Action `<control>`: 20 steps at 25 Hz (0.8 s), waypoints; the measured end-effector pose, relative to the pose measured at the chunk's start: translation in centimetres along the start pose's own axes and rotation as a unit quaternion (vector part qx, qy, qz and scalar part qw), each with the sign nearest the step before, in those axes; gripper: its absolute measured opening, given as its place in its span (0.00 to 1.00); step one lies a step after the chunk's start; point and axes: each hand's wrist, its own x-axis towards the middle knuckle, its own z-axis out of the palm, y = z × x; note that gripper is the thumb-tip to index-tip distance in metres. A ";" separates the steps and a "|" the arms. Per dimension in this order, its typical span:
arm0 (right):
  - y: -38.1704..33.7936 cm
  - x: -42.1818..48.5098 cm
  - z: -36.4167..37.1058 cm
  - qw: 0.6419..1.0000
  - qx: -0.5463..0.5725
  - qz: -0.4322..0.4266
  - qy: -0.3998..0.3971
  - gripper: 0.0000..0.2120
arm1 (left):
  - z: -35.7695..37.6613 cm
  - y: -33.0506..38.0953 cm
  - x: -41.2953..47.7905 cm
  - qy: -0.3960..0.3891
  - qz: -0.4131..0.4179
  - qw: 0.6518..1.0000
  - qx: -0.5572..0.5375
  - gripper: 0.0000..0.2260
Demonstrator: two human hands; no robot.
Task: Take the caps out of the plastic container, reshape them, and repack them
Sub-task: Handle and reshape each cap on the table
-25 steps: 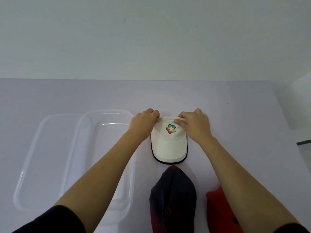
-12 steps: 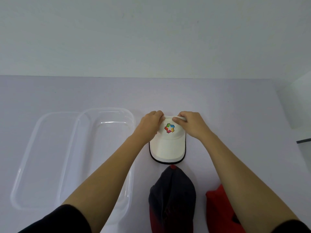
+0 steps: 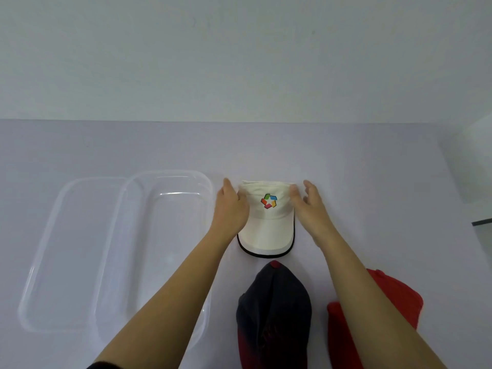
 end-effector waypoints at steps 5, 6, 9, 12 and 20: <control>3.0 -0.7 1.4 0.993 0.046 0.016 -0.111 0.28 | 2.0 -2.5 0.0 -0.108 -0.096 0.979 -0.142 0.15; 3.4 -0.5 1.5 0.992 0.050 0.012 -0.111 0.30 | 2.4 -2.8 0.1 -0.112 -0.088 0.977 -0.156 0.15; 3.8 -0.1 1.6 0.990 0.070 0.012 -0.124 0.31 | 3.1 -2.9 0.0 -0.117 -0.065 0.974 -0.181 0.17; 3.2 -0.5 1.4 0.990 0.060 0.008 -0.127 0.31 | 3.0 -2.6 -0.3 -0.115 -0.060 0.979 -0.158 0.18; -0.2 -6.0 1.1 0.996 -0.033 -0.082 -0.012 0.29 | 0.9 0.7 -4.1 -0.056 0.061 0.990 0.110 0.27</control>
